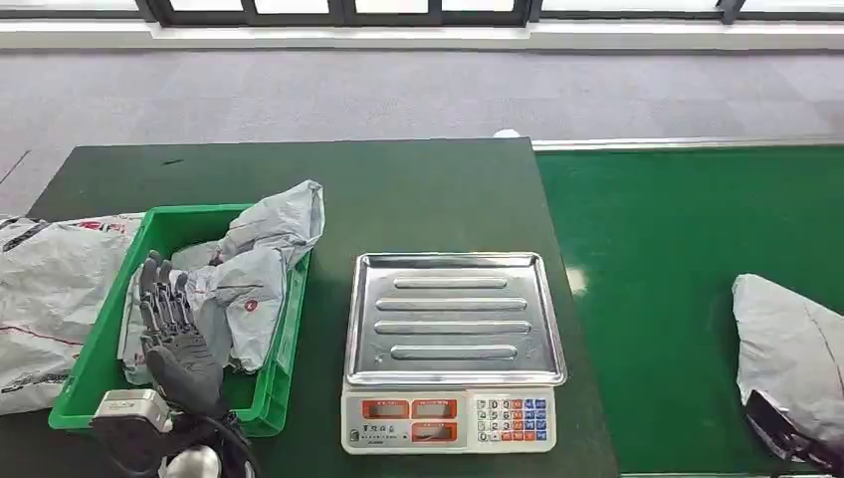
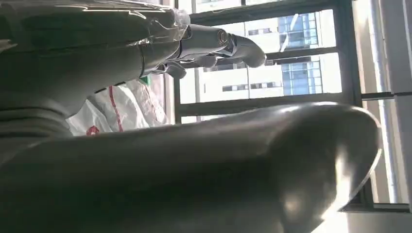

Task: Moved the parcel from conveyor to table for the left to box.

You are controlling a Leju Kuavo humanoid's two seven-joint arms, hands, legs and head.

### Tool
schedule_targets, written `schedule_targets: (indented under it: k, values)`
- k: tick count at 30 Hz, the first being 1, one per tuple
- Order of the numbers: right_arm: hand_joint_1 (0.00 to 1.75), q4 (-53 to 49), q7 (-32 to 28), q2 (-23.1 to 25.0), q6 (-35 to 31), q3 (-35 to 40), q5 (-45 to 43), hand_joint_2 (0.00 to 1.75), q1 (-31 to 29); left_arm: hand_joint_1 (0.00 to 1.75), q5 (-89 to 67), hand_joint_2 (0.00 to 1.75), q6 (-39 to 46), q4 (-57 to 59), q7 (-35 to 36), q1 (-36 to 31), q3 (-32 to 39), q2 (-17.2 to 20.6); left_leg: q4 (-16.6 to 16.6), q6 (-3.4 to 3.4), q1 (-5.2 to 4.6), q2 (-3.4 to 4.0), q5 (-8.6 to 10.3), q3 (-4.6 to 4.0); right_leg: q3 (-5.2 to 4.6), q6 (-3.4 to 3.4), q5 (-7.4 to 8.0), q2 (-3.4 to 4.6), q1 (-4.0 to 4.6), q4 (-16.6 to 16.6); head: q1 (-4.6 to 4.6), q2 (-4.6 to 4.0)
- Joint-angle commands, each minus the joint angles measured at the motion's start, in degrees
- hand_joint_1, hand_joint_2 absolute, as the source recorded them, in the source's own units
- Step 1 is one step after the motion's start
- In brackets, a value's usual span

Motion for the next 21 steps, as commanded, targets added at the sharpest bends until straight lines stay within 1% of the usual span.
schedule_targets:
  k: [1,2,9,10,11,12,13,14,15,16,17,19,20,21]
  values:
    - [0.0,20.04,1.12,-3.61,0.13,-1.8,0.04,1.75,-8.68,0.0,-1.27,0.0,1.04,4.83,0.24,-1.04,2.61,-0.5,-0.12,-0.03,0.01,0.05,0.06,0.05,0.06,-0.02,0.09,0.0,0.01,-0.15,0.0,0.0]
    - [0.0,21.16,1.86,-3.46,-0.31,-0.82,0.04,1.75,-9.63,0.0,-1.27,0.0,1.04,4.8,0.24,-1.01,2.6,-0.51,-0.08,-0.02,0.01,0.09,0.03,0.05,0.04,-0.02,0.06,0.05,0.01,-0.1,0.0,0.0]
    - [0.0,21.16,1.86,-3.46,-0.31,-0.82,0.04,1.75,-9.63,0.0,-1.27,0.0,1.04,4.8,0.24,-1.01,2.6,-0.51,-0.16,-0.04,0.02,0.09,0.09,0.04,0.05,-0.04,0.12,0.03,0.03,-0.18,0.0,0.0]
    - [0.0,22.03,1.04,-3.01,-1.61,-0.9,-0.03,1.75,-10.69,0.0,-1.39,0.0,1.31,4.93,0.24,-1.07,2.77,-0.62,-0.08,-0.03,0.03,0.05,0.04,0.04,0.06,-0.03,0.06,0.01,0.03,-0.1,0.0,0.0]
    - [0.0,24.07,1.47,-2.07,-3.24,0.37,0.04,1.75,-13.01,0.0,-1.54,0.0,1.42,5.1,0.24,-1.15,2.97,-0.74,-0.15,-0.04,0.0,0.09,0.08,0.05,0.05,-0.04,0.11,0.04,0.01,-0.15,0.0,0.0]
    - [0.0,25.7,1.13,-1.36,-3.55,1.09,0.04,1.75,-14.41,0.0,-1.74,0.0,1.42,5.39,0.24,-1.32,3.07,-0.83,-0.07,-0.03,0.02,0.13,0.02,0.06,0.05,-0.03,0.07,0.1,0.02,-0.08,0.0,0.0]
    - [0.0,26.32,0.79,-0.64,-3.53,1.19,-0.34,1.75,-15.16,0.0,-1.79,0.0,1.41,5.63,0.24,-1.41,3.14,-0.88,-0.18,-0.05,0.03,0.33,0.08,0.09,0.02,-0.05,0.18,0.27,0.03,-0.18,0.0,0.0]
    - [0.0,28.26,0.0,0.57,-3.37,1.52,-0.42,1.75,-16.81,0.0,-1.98,0.0,1.2,6.29,0.24,-1.61,3.35,-1.04,-0.12,-0.05,0.06,0.35,0.04,0.08,0.09,-0.04,0.16,0.3,0.07,-0.14,0.0,0.0]
    - [0.0,29.93,-1.6,1.69,-1.73,1.62,-0.79,1.75,-17.79,0.0,-2.16,0.0,0.99,7.37,0.24,-2.03,3.53,-1.09,-0.2,-0.06,0.05,0.4,0.08,0.09,0.09,-0.05,0.21,0.34,0.07,-0.21,0.0,0.0]
    - [1.22,30.49,-3.14,2.36,-0.84,2.2,-0.66,1.75,-17.88,0.0,-2.26,0.0,0.86,8.1,0.24,-2.27,3.67,-1.13,-0.2,-0.06,0.06,0.49,0.08,0.1,0.07,-0.05,0.24,0.42,0.08,-0.19,0.0,0.0]
    - [1.75,30.99,-4.44,3.14,-0.11,2.73,-0.6,1.75,-17.83,0.0,-2.27,0.0,0.85,8.45,0.24,-2.41,3.75,-1.08,-0.13,-0.05,0.09,0.38,0.04,0.12,0.14,-0.04,0.17,0.32,0.11,-0.15,0.0,0.0]
    - [1.75,31.67,-6.24,4.44,1.36,3.89,-0.15,1.75,-17.25,0.0,-2.18,0.0,0.64,9.19,0.24,-2.64,3.93,-1.0,-0.15,-0.07,0.11,0.47,0.05,0.18,0.16,0.01,0.2,0.37,0.13,-0.17,0.0,0.0]
    - [1.75,31.6,-7.64,5.82,2.41,5.19,0.03,1.75,-16.41,0.0,-2.21,0.0,0.71,9.49,0.24,-2.72,3.83,-0.88,-0.23,-0.09,0.13,0.51,0.12,0.17,0.14,0.01,0.28,0.38,0.15,-0.24,0.0,0.0]
    - [1.75,31.37,-8.2,6.82,2.35,5.8,0.04,1.75,-15.98,0.0,-2.35,0.0,0.8,9.72,0.24,-2.74,3.86,-0.96,-0.11,-0.06,0.17,0.43,0.04,0.19,0.21,0.03,0.17,0.31,0.18,-0.15,0.0,0.0]
